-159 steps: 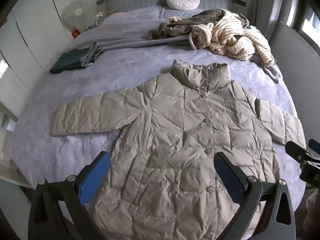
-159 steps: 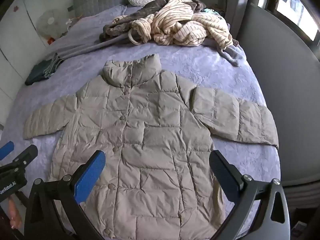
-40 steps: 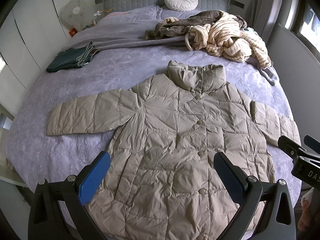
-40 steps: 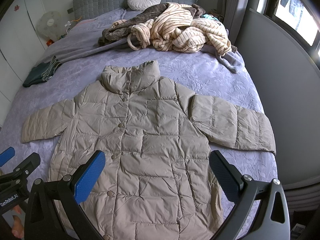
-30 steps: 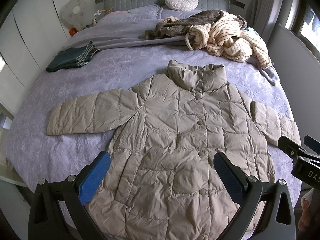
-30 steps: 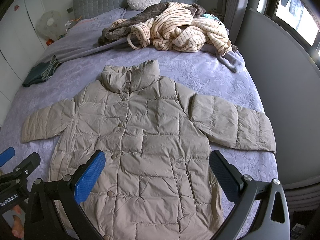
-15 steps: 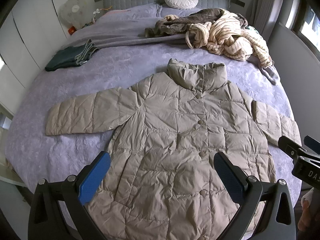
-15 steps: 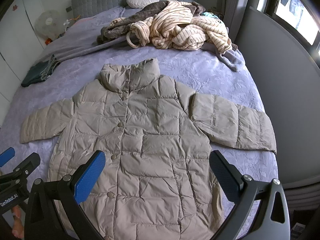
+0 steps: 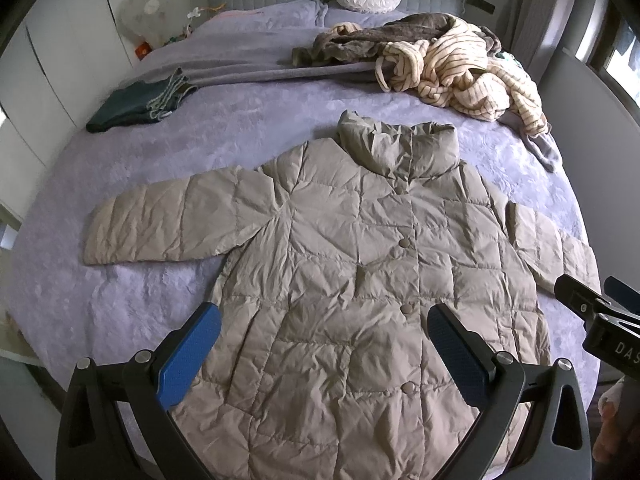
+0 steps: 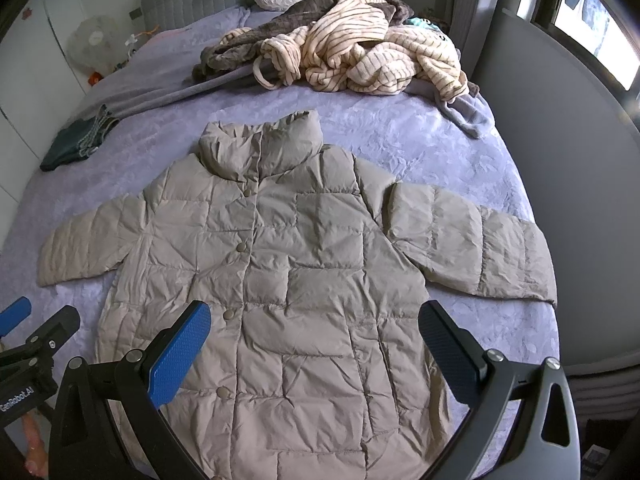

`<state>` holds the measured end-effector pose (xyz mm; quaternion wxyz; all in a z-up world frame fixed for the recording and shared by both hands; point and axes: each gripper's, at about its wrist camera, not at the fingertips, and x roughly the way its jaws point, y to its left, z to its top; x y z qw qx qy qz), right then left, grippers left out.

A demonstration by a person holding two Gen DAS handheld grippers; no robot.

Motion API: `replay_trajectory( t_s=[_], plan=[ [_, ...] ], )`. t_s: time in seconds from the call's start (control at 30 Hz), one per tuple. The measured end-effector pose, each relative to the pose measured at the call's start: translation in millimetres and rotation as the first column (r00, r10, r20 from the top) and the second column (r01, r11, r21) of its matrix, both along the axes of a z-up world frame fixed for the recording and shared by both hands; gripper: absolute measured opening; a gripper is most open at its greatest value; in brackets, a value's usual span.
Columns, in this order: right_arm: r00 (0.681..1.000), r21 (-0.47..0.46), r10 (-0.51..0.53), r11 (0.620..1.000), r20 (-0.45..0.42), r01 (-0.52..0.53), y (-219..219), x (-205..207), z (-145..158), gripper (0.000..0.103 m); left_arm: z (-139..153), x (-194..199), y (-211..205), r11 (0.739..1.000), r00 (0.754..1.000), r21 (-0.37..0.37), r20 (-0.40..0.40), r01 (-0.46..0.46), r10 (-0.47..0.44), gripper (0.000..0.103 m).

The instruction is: Fold large clothes

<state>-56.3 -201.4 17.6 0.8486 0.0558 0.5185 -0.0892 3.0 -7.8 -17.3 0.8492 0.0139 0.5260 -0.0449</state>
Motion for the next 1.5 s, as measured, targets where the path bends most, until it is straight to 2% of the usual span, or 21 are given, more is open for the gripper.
replay_trajectory(
  t_s=[0.2,0.4,0.47,0.6,0.7,0.87,0.97,1.2,1.27,1.3,1.33,1.37,1.43,1.47,1.5],
  plan=[
    [1.0,0.038,-0.013,0.999,-0.02,0.014,3,-2,-11,0.103,-19,12,25,0.997,0.998,-0.075,-0.05,-0.036,0.032,0.103],
    [0.998,0.088,-0.013,0.996,-0.056,0.018,15,8,-36,0.103,-64,36,72,0.977,0.981,-0.179,-0.173,-0.114,0.083,0.103],
    [0.998,0.094,-0.005,0.995,-0.058,0.01,23,8,-43,0.103,-83,48,91,0.973,0.975,-0.189,-0.201,-0.137,0.098,0.103],
    [0.997,0.161,0.003,0.987,-0.073,0.009,44,12,-68,0.103,-117,73,141,0.96,0.966,-0.189,-0.193,-0.206,0.17,0.103],
    [0.982,0.252,0.064,0.967,-0.18,-0.017,70,22,-100,0.103,-146,91,186,0.934,0.949,-0.214,-0.2,-0.284,0.243,0.103],
    [0.975,0.267,0.08,0.963,-0.209,-0.022,106,29,-128,0.103,-204,122,256,0.874,0.913,-0.302,-0.27,-0.381,0.305,0.103],
    [0.972,0.321,0.101,0.947,-0.21,-0.029,124,39,-144,0.103,-228,136,286,0.846,0.896,-0.324,-0.292,-0.423,0.335,0.103],
    [0.979,0.35,0.101,0.936,-0.175,-0.034,149,75,-165,0.103,-235,178,343,0.777,0.868,-0.387,-0.221,-0.497,0.445,0.103],
    [0.983,0.353,0.103,0.935,-0.152,-0.043,154,86,-165,0.103,-233,190,352,0.766,0.855,-0.383,-0.183,-0.516,0.484,0.103],
    [0.984,0.356,0.106,0.933,-0.142,-0.049,156,94,-165,0.103,-232,195,355,0.77,0.853,-0.37,-0.164,-0.519,0.496,0.1],
    [0.985,0.357,0.108,0.932,-0.132,-0.055,158,100,-164,0.103,-231,200,355,0.78,0.851,-0.346,-0.145,-0.521,0.505,0.08],
    [0.987,0.359,0.113,0.931,-0.116,-0.064,162,107,-164,0.103,-227,205,353,0.799,0.856,-0.314,-0.125,-0.513,0.501,0.044],
    [0.989,0.366,0.129,0.926,-0.077,-0.092,173,123,-163,0.103,-223,211,356,0.815,0.875,-0.325,-0.119,-0.481,0.469,0.011],
    [0.989,0.367,0.133,0.925,-0.067,-0.1,178,131,-163,0.103,-215,212,361,0.818,0.881,-0.336,-0.107,-0.467,0.46,0.01],
    [0.989,0.379,0.136,0.919,-0.057,-0.105,182,139,-163,0.096,-207,210,359,0.832,0.888,-0.321,-0.079,-0.453,0.453,0.01]
  ],
)
